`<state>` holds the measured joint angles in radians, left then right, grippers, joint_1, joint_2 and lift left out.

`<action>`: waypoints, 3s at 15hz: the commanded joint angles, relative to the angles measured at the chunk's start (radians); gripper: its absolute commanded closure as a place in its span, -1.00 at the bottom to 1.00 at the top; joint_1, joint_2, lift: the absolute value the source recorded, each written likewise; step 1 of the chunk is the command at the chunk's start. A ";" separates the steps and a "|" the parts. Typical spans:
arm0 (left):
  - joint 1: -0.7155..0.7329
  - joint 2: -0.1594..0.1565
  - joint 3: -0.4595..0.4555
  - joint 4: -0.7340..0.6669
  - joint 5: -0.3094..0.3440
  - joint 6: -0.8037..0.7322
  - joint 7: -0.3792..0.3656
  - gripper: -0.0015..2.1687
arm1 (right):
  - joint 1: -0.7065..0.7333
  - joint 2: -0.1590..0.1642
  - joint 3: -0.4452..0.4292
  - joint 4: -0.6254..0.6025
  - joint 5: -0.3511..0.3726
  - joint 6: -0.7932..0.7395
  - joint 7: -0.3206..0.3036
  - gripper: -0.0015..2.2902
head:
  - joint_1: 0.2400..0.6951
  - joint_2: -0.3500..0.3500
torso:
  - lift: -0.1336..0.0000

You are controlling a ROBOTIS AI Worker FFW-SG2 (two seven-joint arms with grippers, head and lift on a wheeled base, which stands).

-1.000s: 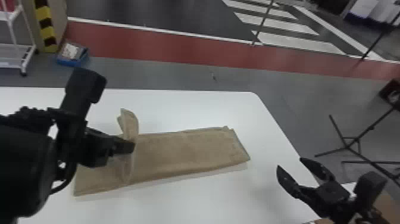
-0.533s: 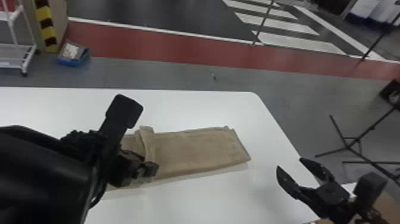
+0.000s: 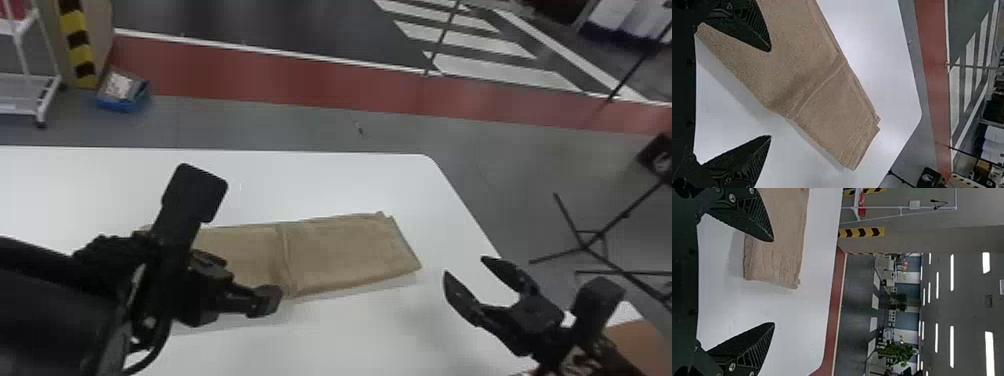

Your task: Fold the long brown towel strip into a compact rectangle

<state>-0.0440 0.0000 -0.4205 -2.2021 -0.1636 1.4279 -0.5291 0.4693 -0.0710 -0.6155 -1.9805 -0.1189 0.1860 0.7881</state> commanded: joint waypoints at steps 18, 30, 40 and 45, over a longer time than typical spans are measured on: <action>0.455 0.048 0.621 -0.011 0.346 -0.649 -0.017 -0.93 | -0.313 0.071 0.611 0.006 0.225 0.636 -0.173 -0.87 | 1.00 0.21 | -0.87; 0.530 0.057 0.661 0.193 0.463 -1.401 0.258 -0.92 | -0.348 0.071 0.642 0.022 0.245 0.703 -0.198 -0.87 | 1.00 0.62 | -0.87; 0.543 0.061 0.657 0.193 0.463 -1.392 0.247 -0.92 | -0.385 0.068 0.640 0.061 0.271 0.743 -0.198 -0.81 | 1.00 0.59 | -0.87; 0.547 0.063 0.658 0.200 0.463 -1.389 0.244 -0.92 | -0.396 0.069 0.649 0.068 0.272 0.746 -0.205 -0.64 | 1.00 0.60 | -0.87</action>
<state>0.5023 0.0627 0.2374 -2.0065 0.2993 0.0389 -0.2852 0.0783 -0.0018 0.0311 -1.9143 0.1515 0.9273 0.5829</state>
